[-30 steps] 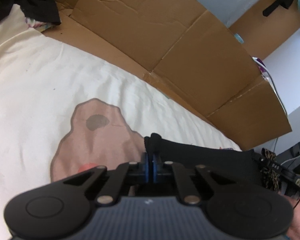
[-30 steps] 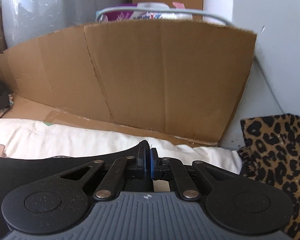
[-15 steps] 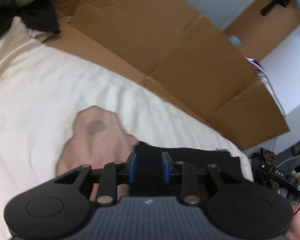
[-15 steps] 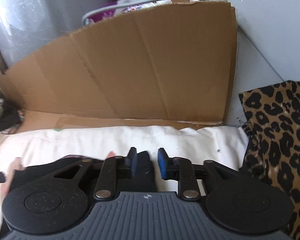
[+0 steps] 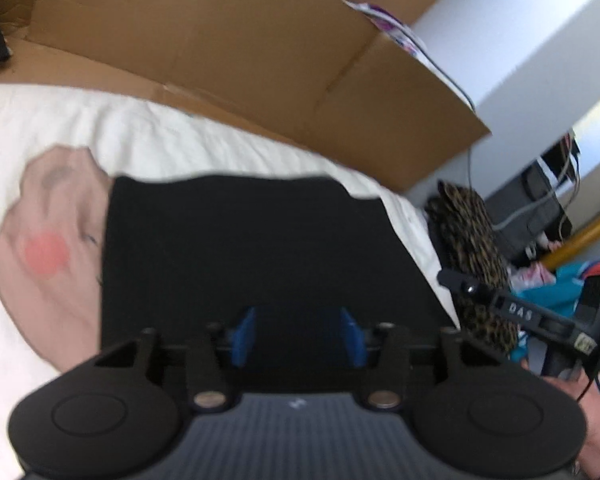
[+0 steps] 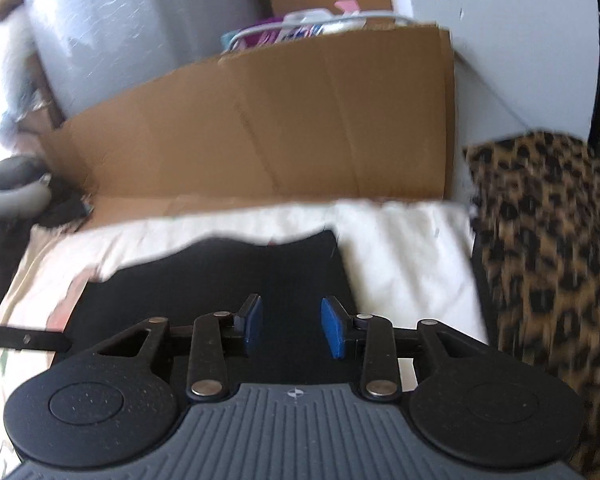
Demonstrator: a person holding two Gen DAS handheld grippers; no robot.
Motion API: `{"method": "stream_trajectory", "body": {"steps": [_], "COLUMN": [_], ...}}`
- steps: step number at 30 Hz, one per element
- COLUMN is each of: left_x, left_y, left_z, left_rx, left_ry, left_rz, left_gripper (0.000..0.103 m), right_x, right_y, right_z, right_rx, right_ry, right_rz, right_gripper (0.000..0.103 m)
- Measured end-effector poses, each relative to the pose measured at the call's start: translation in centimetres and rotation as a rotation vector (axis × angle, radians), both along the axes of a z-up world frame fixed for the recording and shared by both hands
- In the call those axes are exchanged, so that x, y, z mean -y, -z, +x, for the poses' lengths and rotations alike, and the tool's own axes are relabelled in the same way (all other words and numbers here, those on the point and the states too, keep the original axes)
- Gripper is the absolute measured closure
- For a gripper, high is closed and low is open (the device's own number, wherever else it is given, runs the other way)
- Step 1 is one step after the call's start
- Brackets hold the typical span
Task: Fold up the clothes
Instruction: 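Open both grippers and release the shorts flat on the duvet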
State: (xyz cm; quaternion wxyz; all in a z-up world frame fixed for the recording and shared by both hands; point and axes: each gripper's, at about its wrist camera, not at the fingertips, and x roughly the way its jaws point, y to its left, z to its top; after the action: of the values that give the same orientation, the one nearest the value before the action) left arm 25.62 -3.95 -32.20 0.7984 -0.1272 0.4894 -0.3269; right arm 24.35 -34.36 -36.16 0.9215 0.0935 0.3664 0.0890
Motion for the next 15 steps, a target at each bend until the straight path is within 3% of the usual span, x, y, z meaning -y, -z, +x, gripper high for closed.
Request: {"method": "stream_trajectory", "body": {"steps": [10,15], "left_x": [1.4,1.4], "left_y": [1.1,2.1], "left_z": [-3.2,-4.0], "left_rx": [0.013,0.018], "left_ry": [0.092,0.114], "left_rz": [0.061,0.122], "left_gripper": [0.052,0.051], "right_x": [-2.4,-3.6], "right_y": [1.0,3.0], "right_z": [-5.4,-6.9], "right_rx": [-0.014,-0.026], "right_ry": [-0.120,-0.137], "right_rz": [-0.043,-0.130], "right_gripper": [0.063,0.063]}}
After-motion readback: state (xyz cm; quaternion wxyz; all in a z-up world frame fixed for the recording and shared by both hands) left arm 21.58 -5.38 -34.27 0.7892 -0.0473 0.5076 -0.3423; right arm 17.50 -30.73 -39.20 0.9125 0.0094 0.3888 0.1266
